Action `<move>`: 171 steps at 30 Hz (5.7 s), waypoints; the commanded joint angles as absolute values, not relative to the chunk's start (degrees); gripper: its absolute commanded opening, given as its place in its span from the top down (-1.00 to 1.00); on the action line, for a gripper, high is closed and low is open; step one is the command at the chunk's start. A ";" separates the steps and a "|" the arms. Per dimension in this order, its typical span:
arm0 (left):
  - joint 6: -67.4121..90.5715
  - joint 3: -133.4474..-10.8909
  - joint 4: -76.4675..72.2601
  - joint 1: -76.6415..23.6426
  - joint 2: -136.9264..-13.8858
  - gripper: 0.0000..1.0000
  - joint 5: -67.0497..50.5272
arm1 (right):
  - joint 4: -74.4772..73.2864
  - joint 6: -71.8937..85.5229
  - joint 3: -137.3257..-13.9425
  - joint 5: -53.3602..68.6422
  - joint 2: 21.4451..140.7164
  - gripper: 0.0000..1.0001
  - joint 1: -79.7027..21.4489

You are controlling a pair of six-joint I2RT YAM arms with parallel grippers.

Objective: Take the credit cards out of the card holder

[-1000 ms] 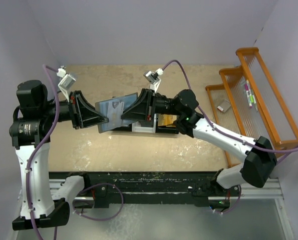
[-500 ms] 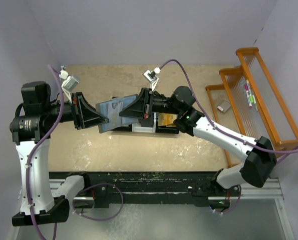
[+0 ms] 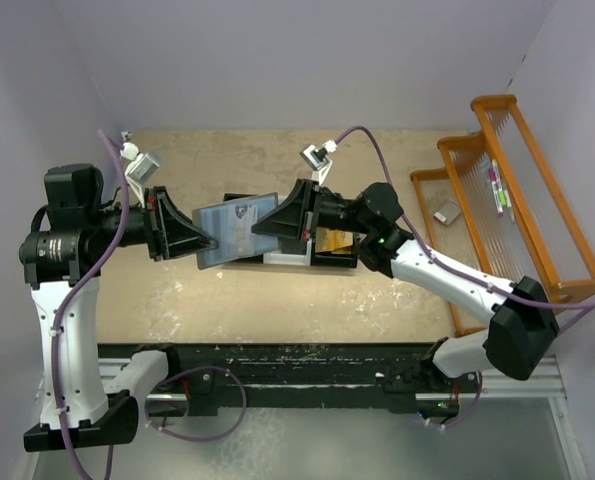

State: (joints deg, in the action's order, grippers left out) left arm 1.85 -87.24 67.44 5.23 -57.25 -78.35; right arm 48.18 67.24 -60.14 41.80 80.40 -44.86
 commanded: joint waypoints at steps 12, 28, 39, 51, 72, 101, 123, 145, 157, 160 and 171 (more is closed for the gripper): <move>-2.32 -91.76 68.84 4.66 -58.36 1.00 -48.76 | 42.00 65.40 -56.19 41.41 76.18 1.00 -36.30; -9.87 -92.95 69.95 4.66 -56.42 1.00 -35.57 | 17.63 50.09 -66.02 27.59 90.45 1.00 -33.54; -9.05 -94.84 72.16 4.66 -56.22 1.00 -46.55 | 11.68 50.51 -80.71 15.72 109.61 1.00 -39.45; -8.26 -99.49 75.80 4.66 -57.16 1.00 -61.18 | 11.62 51.70 -86.57 11.21 118.72 1.00 -42.64; -10.06 -104.76 80.09 4.65 -57.66 1.00 -64.38 | 2.69 46.84 -90.67 5.87 113.55 0.34 -44.73; -8.54 -101.25 79.41 4.66 -59.29 1.00 -70.02 | 20.06 40.89 -73.68 33.53 69.74 -1.00 -46.29; -8.79 -99.35 79.25 4.69 -59.53 0.94 -69.24 | 13.78 35.44 -73.92 25.56 73.67 0.91 -54.76; -16.33 -98.96 84.80 4.70 -59.13 0.14 -77.65 | 22.55 40.46 -68.09 32.85 71.19 1.00 -54.06; -9.61 -97.24 77.07 4.66 -57.81 0.28 -68.27 | 22.94 41.22 -68.54 34.58 71.02 1.00 -53.92; -6.65 -96.59 74.11 4.66 -57.07 0.28 -65.28 | 22.67 41.22 -68.63 34.58 70.91 1.00 -53.95; -4.53 -95.61 72.42 4.66 -56.52 0.19 -63.79 | 22.88 41.48 -68.63 33.63 71.17 1.00 -53.95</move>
